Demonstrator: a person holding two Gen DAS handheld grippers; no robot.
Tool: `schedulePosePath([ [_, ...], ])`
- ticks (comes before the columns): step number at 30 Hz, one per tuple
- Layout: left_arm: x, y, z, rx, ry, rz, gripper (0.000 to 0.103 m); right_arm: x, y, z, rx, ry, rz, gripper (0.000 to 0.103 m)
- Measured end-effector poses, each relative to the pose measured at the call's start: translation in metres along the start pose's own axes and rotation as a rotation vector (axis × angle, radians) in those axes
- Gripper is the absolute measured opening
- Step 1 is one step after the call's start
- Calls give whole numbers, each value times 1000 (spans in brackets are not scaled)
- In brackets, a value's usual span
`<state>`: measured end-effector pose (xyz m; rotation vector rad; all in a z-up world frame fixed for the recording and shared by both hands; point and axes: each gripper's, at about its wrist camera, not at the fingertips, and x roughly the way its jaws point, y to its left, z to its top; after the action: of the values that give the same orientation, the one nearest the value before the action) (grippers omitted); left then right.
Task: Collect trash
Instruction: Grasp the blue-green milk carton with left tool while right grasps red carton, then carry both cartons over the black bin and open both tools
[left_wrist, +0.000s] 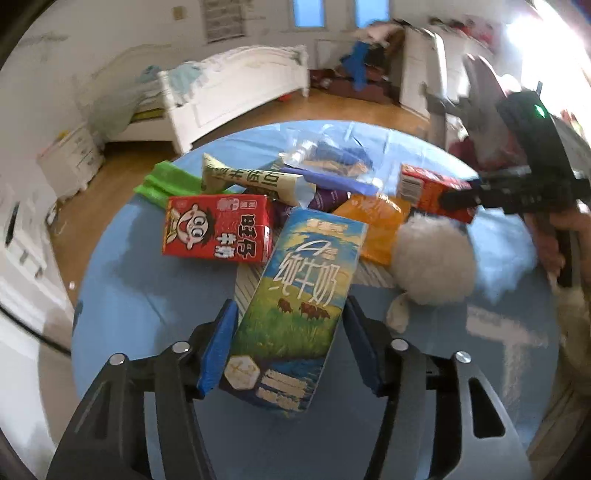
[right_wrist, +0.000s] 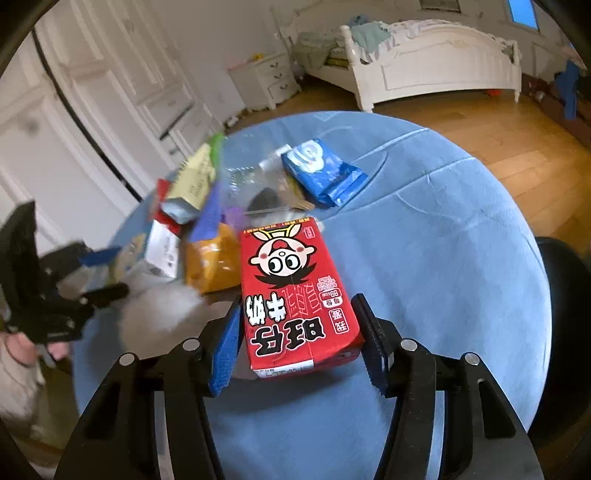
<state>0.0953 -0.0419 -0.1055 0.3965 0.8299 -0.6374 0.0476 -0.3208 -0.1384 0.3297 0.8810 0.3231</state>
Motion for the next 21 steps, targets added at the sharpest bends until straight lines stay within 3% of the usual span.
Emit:
schedulePosePath([
  [5, -22, -12, 8, -163, -70, -34, 53, -26, -9, -5, 48, -69, 52, 57],
  [12, -26, -70, 67, -223, -196, -176, 52, -79, -55, -13, 222, -231, 107, 55],
  [18, 14, -137, 127, -227, -227, -345, 52, -116, -113, -23, 332, -331, 42, 52],
  [20, 37, -159, 143, -225, -204, -387, 52, -116, -136, -27, 377, -330, 27, 51],
  [21, 51, -171, 152, -232, -182, -418, 52, -119, -148, -29, 407, -343, 59, 51],
])
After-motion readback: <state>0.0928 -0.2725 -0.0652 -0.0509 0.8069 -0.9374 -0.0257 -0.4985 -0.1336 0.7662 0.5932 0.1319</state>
